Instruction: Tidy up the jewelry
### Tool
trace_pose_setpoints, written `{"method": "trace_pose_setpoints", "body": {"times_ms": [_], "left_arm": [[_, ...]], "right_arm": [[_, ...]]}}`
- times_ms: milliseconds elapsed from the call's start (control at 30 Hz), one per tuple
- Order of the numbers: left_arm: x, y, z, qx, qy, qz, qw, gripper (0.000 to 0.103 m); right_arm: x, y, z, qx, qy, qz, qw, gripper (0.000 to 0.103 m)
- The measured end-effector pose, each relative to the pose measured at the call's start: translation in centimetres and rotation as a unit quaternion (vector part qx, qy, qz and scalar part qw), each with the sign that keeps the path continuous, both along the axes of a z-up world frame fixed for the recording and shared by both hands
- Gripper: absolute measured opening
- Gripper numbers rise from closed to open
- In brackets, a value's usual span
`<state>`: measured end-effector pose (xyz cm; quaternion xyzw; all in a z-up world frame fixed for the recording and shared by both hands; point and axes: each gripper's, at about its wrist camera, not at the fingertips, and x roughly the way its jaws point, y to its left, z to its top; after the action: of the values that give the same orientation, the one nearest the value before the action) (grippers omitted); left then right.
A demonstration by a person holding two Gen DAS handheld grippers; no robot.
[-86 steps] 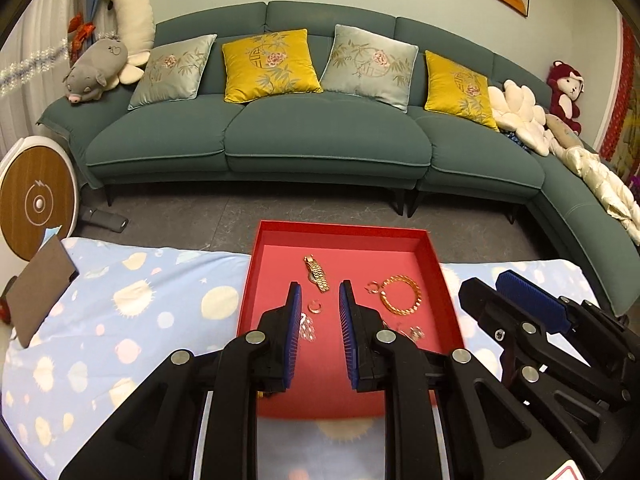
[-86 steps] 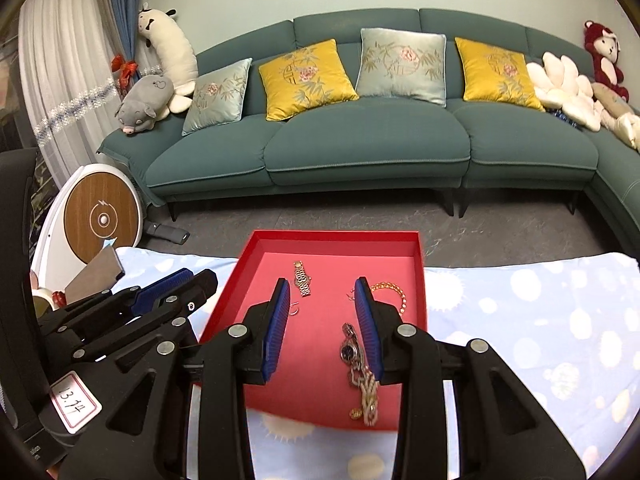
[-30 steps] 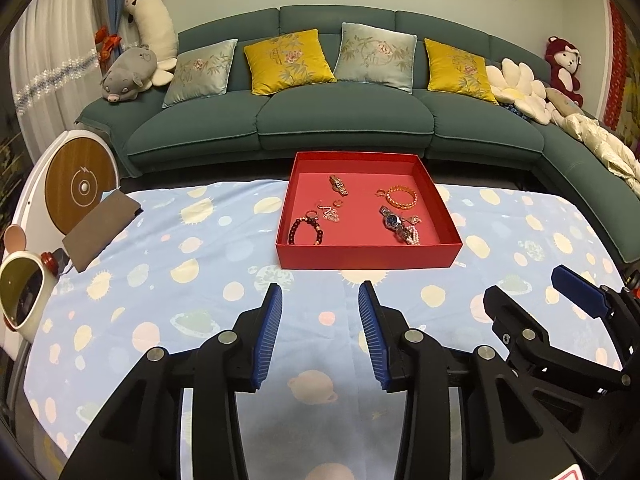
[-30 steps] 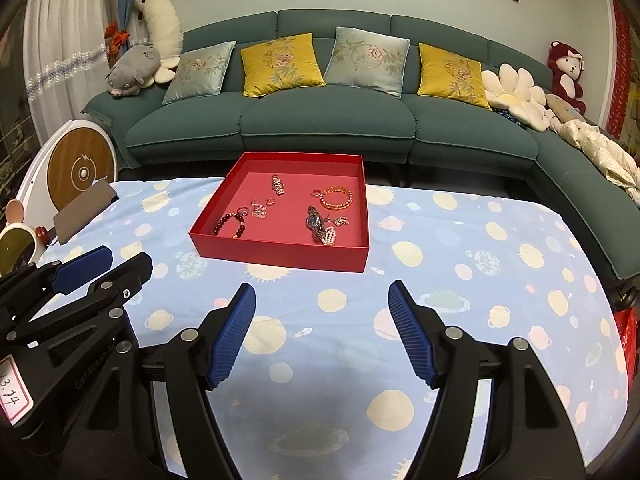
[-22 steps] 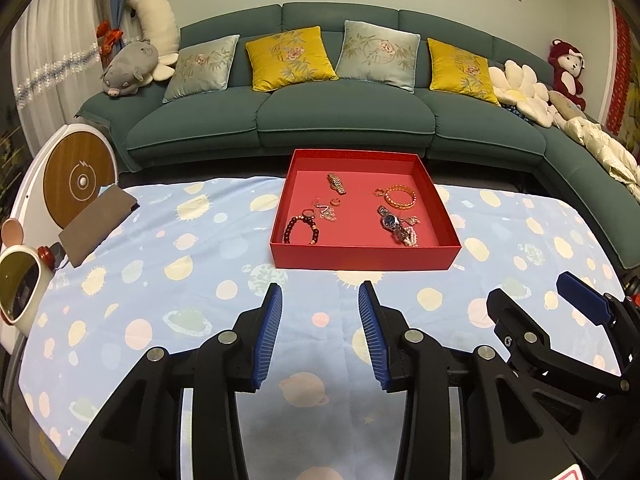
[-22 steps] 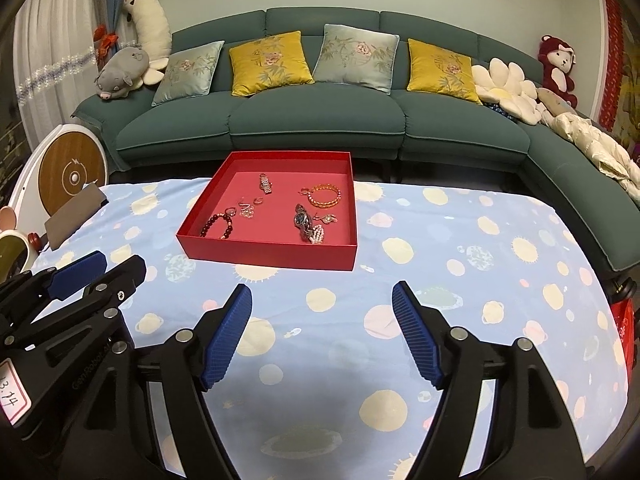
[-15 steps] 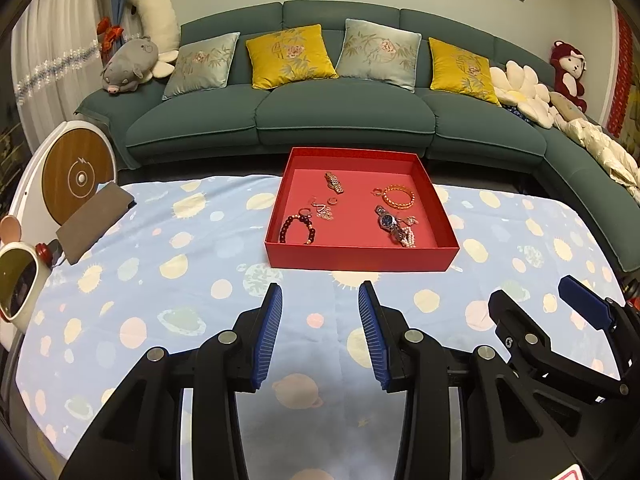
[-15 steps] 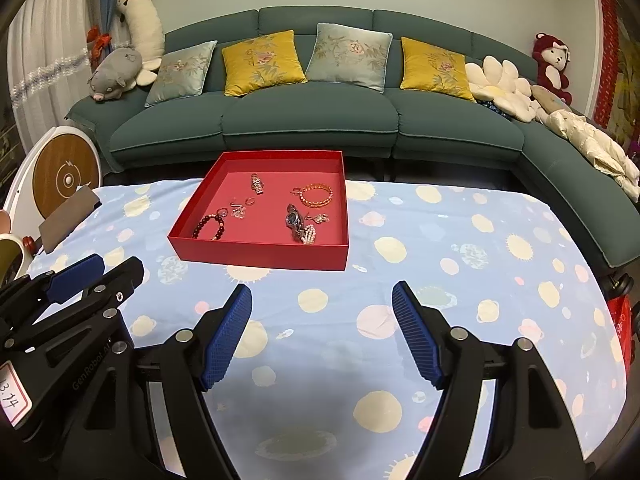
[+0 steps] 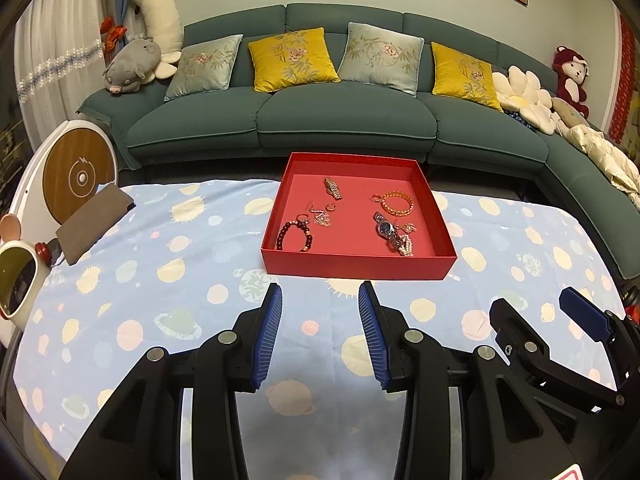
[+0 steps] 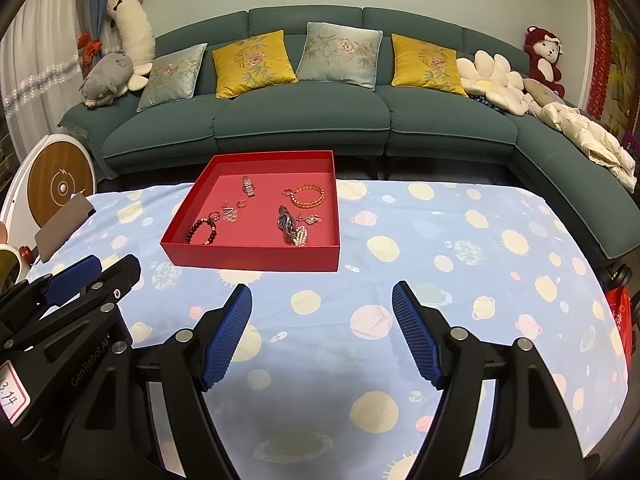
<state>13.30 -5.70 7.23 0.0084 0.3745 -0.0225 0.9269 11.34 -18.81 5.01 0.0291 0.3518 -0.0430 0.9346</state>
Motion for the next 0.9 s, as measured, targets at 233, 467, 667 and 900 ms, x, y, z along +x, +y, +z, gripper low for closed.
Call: {"method": "trace_pose_setpoints", "body": {"times_ms": [233, 467, 667, 900], "left_arm": [[0.2, 0.0, 0.1, 0.001, -0.001, 0.002, 1.0, 0.038], [0.1, 0.2, 0.0, 0.012, -0.005, 0.002, 0.9999, 0.043], [0.1, 0.7, -0.1, 0.014, -0.005, 0.007, 0.9999, 0.043], [0.0, 1.1, -0.2, 0.022, -0.012, 0.016, 0.9996, 0.049]], "right_arm": [[-0.1, -0.1, -0.1, -0.003, 0.0, 0.0, 1.0, 0.074], [-0.4, -0.3, 0.1, -0.005, -0.009, 0.003, 1.0, 0.08], [-0.3, -0.1, 0.0, -0.008, -0.006, 0.007, 1.0, 0.08], [-0.2, 0.2, -0.1, -0.009, -0.005, 0.009, 1.0, 0.08]]}}
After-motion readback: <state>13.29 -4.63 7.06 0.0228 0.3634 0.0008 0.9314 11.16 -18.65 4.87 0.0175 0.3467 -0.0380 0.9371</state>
